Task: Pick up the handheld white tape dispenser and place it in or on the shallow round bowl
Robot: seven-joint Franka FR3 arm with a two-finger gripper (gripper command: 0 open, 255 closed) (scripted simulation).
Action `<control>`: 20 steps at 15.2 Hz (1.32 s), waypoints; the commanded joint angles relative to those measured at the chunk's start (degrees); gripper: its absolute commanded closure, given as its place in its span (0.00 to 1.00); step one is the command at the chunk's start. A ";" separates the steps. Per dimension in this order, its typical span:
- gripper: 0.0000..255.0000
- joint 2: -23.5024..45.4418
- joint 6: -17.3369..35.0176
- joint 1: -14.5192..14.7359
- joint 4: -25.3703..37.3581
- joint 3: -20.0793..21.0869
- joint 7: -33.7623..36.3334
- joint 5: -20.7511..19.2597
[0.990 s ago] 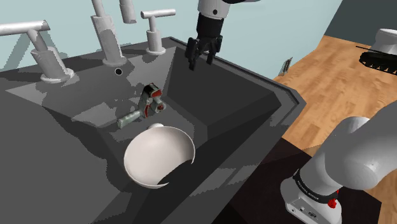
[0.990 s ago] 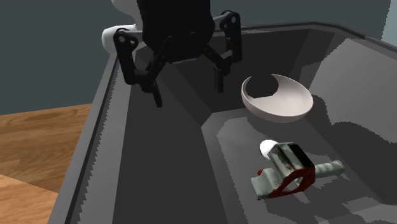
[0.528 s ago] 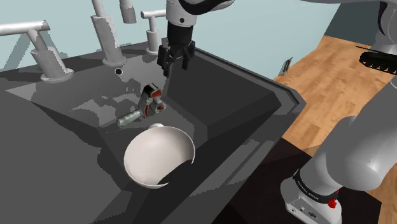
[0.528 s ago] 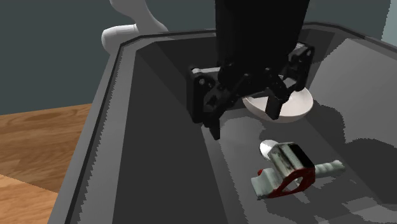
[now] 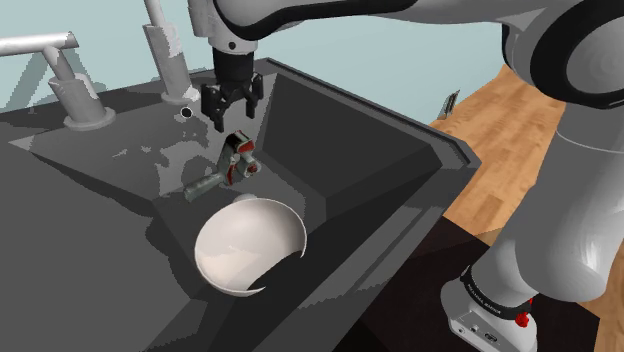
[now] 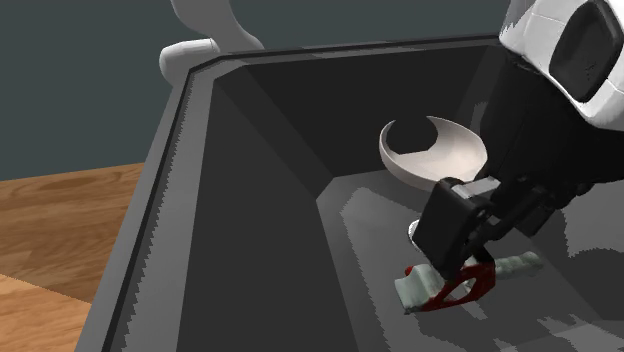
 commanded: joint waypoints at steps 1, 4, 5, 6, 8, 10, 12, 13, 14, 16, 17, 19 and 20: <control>0.00 1.07 0.89 0.37 0.15 0.10 0.28 -0.36; 0.00 1.43 3.03 0.40 -1.65 0.07 0.36 -0.47; 0.00 1.57 3.74 0.41 -2.21 0.06 0.39 -0.52; 0.00 1.73 4.44 0.43 -2.76 0.04 0.43 -0.57; 0.00 1.82 4.84 0.44 -3.07 0.04 0.45 -0.60; 0.00 1.83 4.84 0.44 -3.06 0.04 0.45 -0.60; 0.00 1.83 4.84 0.44 -3.06 0.04 0.45 -0.60; 0.00 1.83 4.84 0.44 -3.06 0.04 0.45 -0.60; 0.00 1.83 4.83 0.44 -3.05 0.04 0.45 -0.60; 1.00 1.83 4.83 0.44 -3.05 0.04 0.45 -0.60; 1.00 1.83 4.82 0.44 -3.05 0.04 0.45 -0.61; 1.00 1.84 4.82 0.44 -3.03 0.04 0.44 -0.61; 1.00 1.84 4.82 0.44 -3.04 0.03 0.44 -0.61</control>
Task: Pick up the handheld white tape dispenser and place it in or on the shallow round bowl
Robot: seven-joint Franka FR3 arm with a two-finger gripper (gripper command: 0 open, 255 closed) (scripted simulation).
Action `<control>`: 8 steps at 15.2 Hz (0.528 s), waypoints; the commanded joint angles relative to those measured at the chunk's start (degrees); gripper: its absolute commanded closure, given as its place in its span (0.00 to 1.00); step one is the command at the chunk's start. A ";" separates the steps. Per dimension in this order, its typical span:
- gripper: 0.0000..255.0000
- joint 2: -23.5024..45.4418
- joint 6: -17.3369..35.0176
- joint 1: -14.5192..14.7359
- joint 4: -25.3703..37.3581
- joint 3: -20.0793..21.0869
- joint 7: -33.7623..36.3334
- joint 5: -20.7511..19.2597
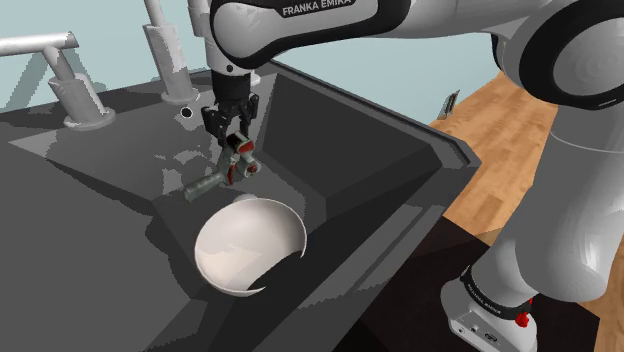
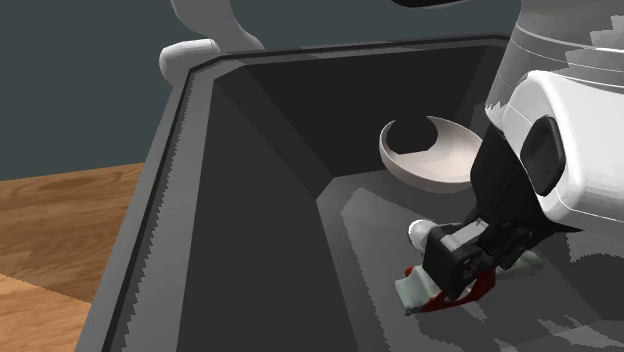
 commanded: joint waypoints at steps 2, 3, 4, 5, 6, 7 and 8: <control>1.00 0.02 -0.01 0.00 -0.01 -0.01 0.00 -0.01; 1.00 0.01 -0.02 0.00 -0.01 -0.01 0.00 0.00; 1.00 0.00 0.00 0.00 -0.04 0.00 0.00 0.00; 1.00 -0.05 -0.75 0.02 0.67 0.01 0.01 0.01; 1.00 -0.08 -1.51 0.04 1.39 0.03 0.01 0.03; 1.00 -0.08 -2.28 0.07 2.16 0.04 0.02 0.03; 1.00 -0.08 -3.05 0.10 2.94 0.06 0.03 0.03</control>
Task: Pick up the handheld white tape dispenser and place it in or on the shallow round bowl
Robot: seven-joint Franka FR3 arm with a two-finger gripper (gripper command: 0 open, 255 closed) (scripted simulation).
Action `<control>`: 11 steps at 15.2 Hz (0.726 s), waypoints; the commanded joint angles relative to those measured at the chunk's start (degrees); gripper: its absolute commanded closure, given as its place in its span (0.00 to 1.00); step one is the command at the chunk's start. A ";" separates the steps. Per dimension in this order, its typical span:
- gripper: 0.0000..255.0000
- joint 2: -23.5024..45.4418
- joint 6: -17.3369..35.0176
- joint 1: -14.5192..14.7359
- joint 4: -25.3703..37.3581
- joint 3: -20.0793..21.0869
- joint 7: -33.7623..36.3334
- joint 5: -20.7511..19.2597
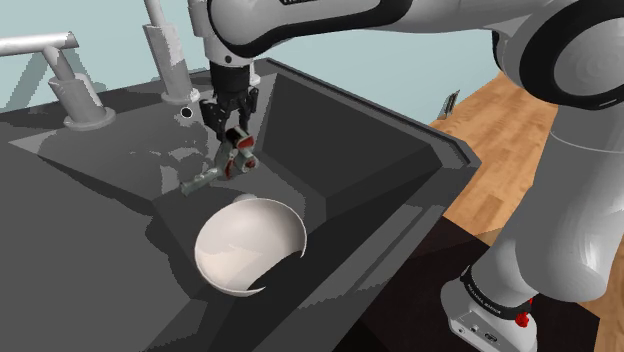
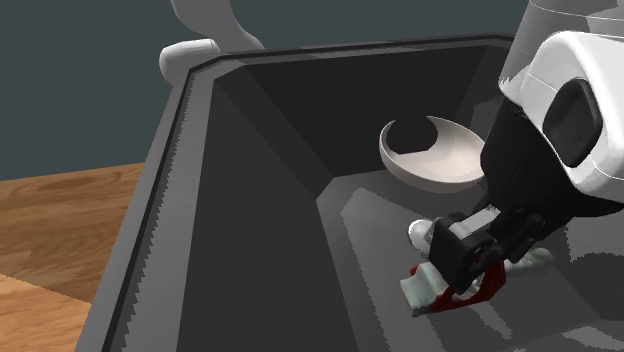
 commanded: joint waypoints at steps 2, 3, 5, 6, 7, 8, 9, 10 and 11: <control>1.00 0.02 -2.27 0.11 2.31 0.05 0.05 -0.01; 1.00 0.07 -3.07 0.15 3.15 0.06 0.07 -0.02; 1.00 0.22 -4.67 0.24 4.91 0.08 0.11 -0.06; 1.00 0.32 -5.49 0.29 5.82 0.10 0.14 -0.09; 1.00 0.43 -6.31 0.35 6.76 0.11 0.17 -0.13; 1.00 0.57 -7.15 0.41 7.73 0.12 0.20 -0.17; 1.00 0.73 -7.99 0.48 8.73 0.13 0.23 -0.21; 1.00 0.90 -8.84 0.56 9.75 0.15 0.26 -0.27; 1.00 1.10 -9.71 0.64 10.82 0.16 0.30 -0.33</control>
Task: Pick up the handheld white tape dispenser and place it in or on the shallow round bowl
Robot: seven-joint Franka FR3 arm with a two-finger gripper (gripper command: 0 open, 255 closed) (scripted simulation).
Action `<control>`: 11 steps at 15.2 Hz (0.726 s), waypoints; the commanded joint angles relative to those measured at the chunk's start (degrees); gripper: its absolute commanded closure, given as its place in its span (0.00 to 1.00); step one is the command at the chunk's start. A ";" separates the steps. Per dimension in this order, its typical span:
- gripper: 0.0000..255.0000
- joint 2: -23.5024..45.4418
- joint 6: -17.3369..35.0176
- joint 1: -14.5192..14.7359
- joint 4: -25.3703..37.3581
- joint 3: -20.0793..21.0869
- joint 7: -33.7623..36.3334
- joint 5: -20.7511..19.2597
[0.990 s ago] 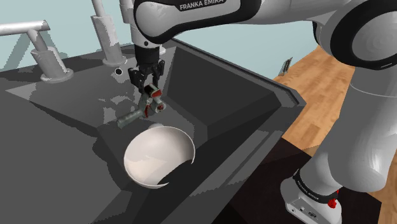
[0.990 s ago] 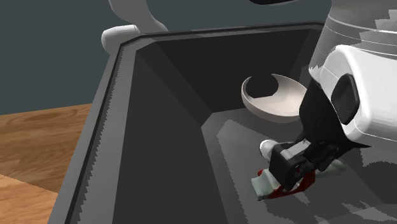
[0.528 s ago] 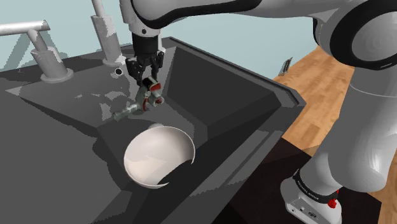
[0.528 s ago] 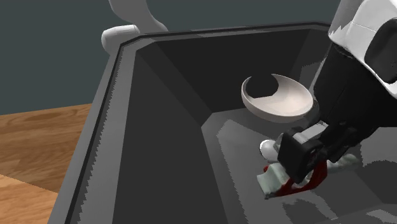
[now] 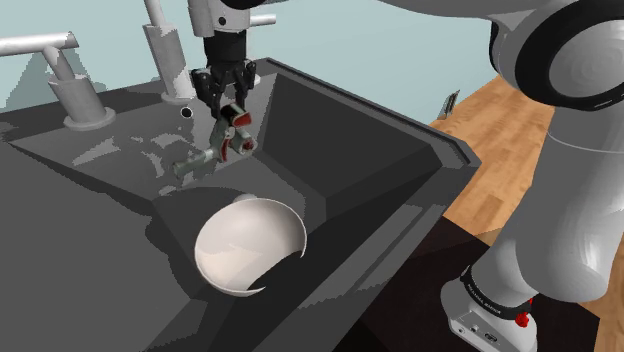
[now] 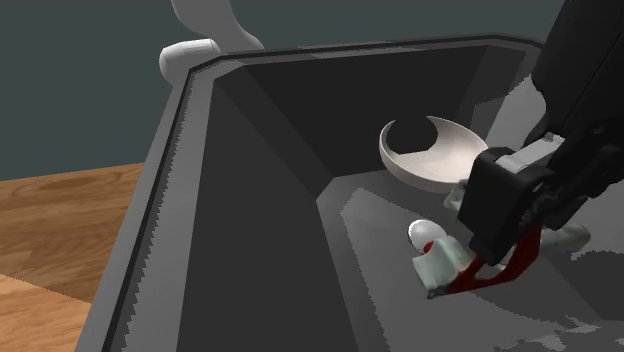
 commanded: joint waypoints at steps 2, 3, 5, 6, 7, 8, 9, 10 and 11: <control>1.00 0.67 -2.66 0.26 3.32 0.03 0.11 -0.19; 1.00 0.93 -3.57 0.36 4.49 0.05 0.15 -0.27; 1.00 1.55 -5.43 0.59 6.96 0.07 0.25 -0.46; 1.00 1.90 -6.40 0.72 8.27 0.08 0.30 -0.56; 1.00 2.29 -7.38 0.86 9.63 0.08 0.35 -0.68; 1.00 2.71 -8.39 1.02 11.05 0.09 0.40 -0.80; 1.00 3.17 -9.42 1.19 12.54 0.10 0.45 -0.94; 1.00 3.67 -10.49 1.38 14.10 0.11 0.51 -1.09; 1.00 4.06 -11.28 1.52 15.28 0.11 0.55 -1.21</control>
